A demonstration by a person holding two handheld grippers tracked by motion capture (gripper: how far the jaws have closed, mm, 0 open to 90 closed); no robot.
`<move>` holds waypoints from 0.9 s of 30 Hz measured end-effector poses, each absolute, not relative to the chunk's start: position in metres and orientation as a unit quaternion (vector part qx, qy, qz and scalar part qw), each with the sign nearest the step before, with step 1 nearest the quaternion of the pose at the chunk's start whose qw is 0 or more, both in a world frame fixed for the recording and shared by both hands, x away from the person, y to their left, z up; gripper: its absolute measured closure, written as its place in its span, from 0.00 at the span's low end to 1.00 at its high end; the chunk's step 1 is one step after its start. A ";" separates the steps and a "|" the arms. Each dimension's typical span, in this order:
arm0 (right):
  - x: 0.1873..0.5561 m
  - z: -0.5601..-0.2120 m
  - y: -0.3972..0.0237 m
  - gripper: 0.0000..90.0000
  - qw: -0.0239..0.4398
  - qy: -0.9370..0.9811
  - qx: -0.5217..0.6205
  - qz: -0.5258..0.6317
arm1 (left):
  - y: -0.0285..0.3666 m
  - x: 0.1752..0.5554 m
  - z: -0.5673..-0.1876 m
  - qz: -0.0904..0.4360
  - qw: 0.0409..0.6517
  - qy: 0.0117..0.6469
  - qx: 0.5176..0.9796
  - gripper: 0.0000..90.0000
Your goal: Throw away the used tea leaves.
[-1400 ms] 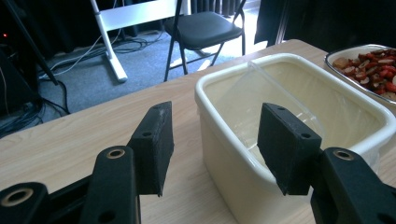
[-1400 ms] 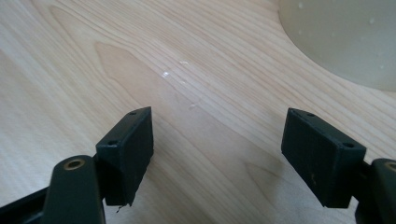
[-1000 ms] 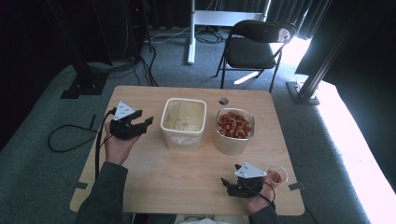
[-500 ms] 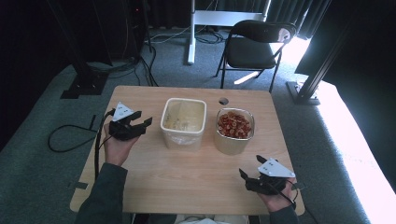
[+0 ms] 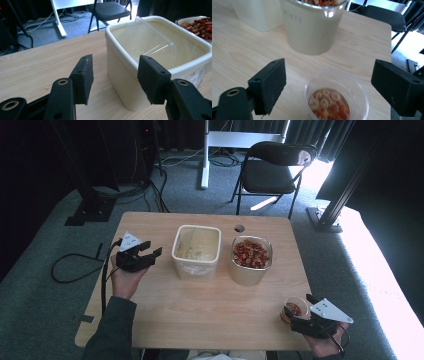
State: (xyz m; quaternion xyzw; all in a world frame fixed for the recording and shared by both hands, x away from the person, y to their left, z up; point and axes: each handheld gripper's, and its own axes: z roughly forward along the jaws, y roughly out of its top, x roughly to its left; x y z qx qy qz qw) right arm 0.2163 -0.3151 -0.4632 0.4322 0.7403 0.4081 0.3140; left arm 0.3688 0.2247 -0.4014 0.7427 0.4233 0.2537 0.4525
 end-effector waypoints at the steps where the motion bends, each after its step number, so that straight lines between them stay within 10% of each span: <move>1: 0.215 -0.467 -0.318 0.13 0.312 0.741 0.433 0.408 | 0.225 0.369 -0.402 0.252 0.454 0.424 0.742 0.53; 27: 0.243 -0.524 -0.338 0.33 0.243 0.724 0.445 0.467 | 0.229 0.364 -0.425 0.236 0.453 0.440 0.739 0.53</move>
